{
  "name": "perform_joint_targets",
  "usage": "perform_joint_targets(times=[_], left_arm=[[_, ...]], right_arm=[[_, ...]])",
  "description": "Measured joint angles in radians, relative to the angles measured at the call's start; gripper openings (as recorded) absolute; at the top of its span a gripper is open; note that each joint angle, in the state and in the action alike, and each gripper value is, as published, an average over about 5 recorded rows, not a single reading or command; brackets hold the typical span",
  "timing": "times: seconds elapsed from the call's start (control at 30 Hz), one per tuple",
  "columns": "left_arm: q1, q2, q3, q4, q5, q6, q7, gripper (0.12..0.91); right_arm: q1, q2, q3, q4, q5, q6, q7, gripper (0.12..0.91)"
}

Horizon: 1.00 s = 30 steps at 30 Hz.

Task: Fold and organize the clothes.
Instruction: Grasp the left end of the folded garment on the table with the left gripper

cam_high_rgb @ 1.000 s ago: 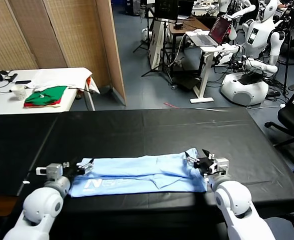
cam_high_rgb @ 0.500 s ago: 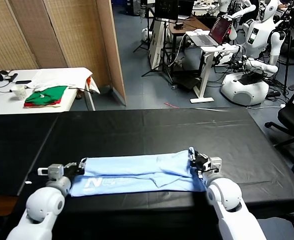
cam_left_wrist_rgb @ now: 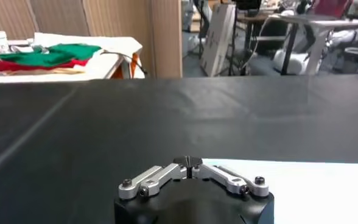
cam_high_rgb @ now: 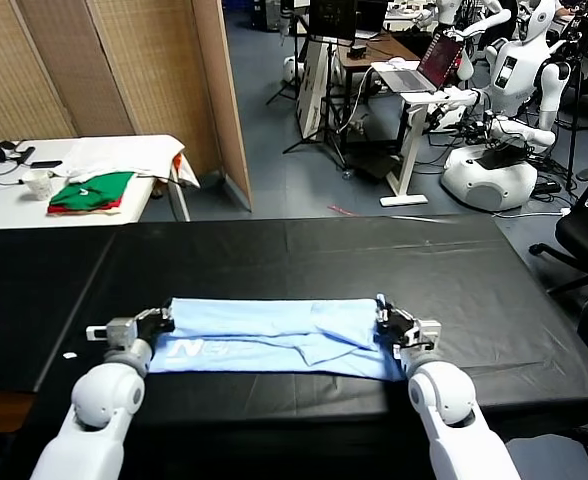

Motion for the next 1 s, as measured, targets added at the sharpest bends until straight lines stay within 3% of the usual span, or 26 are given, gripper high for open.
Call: perform_joint_targets(times=[0.13,0.23,0.33,0.6,0.9,1.0], left_arm=[[0.033,-0.002,-0.03,-0.028,-0.048,-0.002,0.005,0.665],[0.066,-0.013,-0.059,-0.047,-0.106,-0.003,0.022,0.825],[0.105,-0.028,-0.09,-0.054,-0.153,-0.012,0.042,0.895],[0.184,-0.065,-0.134,-0.061,-0.167,-0.051,0.068,0.907],[0.219,-0.104,-0.129,-0.075,-0.1,-0.074,0.088,0.906],[0.219,-0.111,-0.125,-0.073,-0.091,-0.077,0.095,0.873]], right_arm=[[-0.054,-0.015,0.021,0.078,0.015,0.001,-0.003,0.882],[-0.087,-0.017,0.029,0.124,0.022,0.0,-0.003,0.904],[-0.11,-0.018,0.032,0.15,0.022,0.001,-0.005,0.906],[-0.132,-0.018,0.033,0.173,0.022,0.003,-0.006,0.907],[-0.131,-0.011,0.029,0.176,0.021,0.007,-0.005,0.907],[-0.13,-0.008,0.028,0.175,0.02,0.008,-0.005,0.907]])
